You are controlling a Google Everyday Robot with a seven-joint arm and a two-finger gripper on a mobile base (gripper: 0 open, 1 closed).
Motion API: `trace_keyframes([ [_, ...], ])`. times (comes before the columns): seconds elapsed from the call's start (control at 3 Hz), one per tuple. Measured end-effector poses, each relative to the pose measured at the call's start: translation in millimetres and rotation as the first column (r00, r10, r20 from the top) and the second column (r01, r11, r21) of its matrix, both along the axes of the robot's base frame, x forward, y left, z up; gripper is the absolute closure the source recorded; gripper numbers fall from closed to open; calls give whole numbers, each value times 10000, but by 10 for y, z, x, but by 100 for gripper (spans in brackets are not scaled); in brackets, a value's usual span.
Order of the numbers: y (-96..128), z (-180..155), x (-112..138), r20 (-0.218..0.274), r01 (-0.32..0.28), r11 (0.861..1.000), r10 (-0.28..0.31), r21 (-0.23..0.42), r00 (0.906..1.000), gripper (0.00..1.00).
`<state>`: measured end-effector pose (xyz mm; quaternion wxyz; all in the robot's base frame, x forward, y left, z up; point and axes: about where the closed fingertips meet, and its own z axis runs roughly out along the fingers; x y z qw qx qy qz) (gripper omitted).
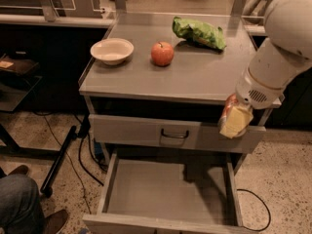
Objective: Place coke can into middle drawer
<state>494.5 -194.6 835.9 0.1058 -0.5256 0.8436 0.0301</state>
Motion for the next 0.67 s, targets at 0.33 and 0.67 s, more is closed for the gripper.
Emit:
trace_keyframes([
  [0.33, 137, -159, -291, -505, -662, 9953, 698, 700, 9963, 100],
  [0.67, 158, -160, -309, -517, -749, 9940, 792, 796, 9955, 100],
])
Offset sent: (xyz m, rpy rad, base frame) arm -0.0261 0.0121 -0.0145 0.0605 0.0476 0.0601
